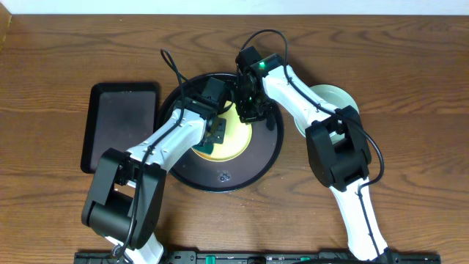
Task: Clean dirty plates on tray and stack at the side
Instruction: 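Scrub the yellow plate surface with the sponge in the left gripper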
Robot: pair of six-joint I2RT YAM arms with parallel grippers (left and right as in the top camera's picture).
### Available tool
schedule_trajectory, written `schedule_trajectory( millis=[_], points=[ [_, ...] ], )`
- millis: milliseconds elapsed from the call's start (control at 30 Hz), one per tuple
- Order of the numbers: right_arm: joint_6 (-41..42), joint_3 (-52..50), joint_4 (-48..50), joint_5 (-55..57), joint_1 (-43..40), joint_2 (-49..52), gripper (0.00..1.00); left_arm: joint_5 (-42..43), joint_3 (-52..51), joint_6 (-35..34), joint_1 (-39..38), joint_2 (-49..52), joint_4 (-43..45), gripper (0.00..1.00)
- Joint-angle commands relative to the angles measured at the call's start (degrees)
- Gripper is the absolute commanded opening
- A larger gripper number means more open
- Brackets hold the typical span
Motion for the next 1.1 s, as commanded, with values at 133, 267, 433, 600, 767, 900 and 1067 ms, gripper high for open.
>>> schedule_trajectory(
  millis=[133, 267, 433, 600, 767, 900, 1067],
  points=[
    [0.92, -1.84, 0.55, 0.59, 1.64, 2.29, 0.01, 14.95, 0.96, 9.7, 0.17, 0.07, -3.1, 0.07],
    [0.92, -1.84, 0.55, 0.61, 1.68, 2.29, 0.01, 14.6, 0.96, 9.53, 0.81, 0.07, 1.27, 0.07],
    [0.9, -1.84, 0.55, 0.61, 1.68, 2.29, 0.01, 5.29, 0.94, 5.03, 2.03, 0.09, 7.06, 0.08],
    [0.9, -1.84, 0.52, 0.61, 1.68, 2.29, 0.01, -6.36, 0.94, -2.21, 2.75, 0.17, 10.23, 0.07],
    [0.87, -1.84, 0.52, 0.61, 1.68, 2.29, 0.01, -8.68, 0.94, -7.91, 2.84, 1.9, 12.5, 0.07],
    [0.87, -1.84, 0.52, 0.59, 1.68, 2.29, 0.01, -5.88, 0.94, -11.28, 2.6, 4.85, 14.08, 0.07],
    [0.7, -1.84, 0.55, 0.61, 1.68, 2.29, 0.01, -0.74, 0.96, -9.22, 2.58, 5.14, 13.75, 0.07]
  ],
)
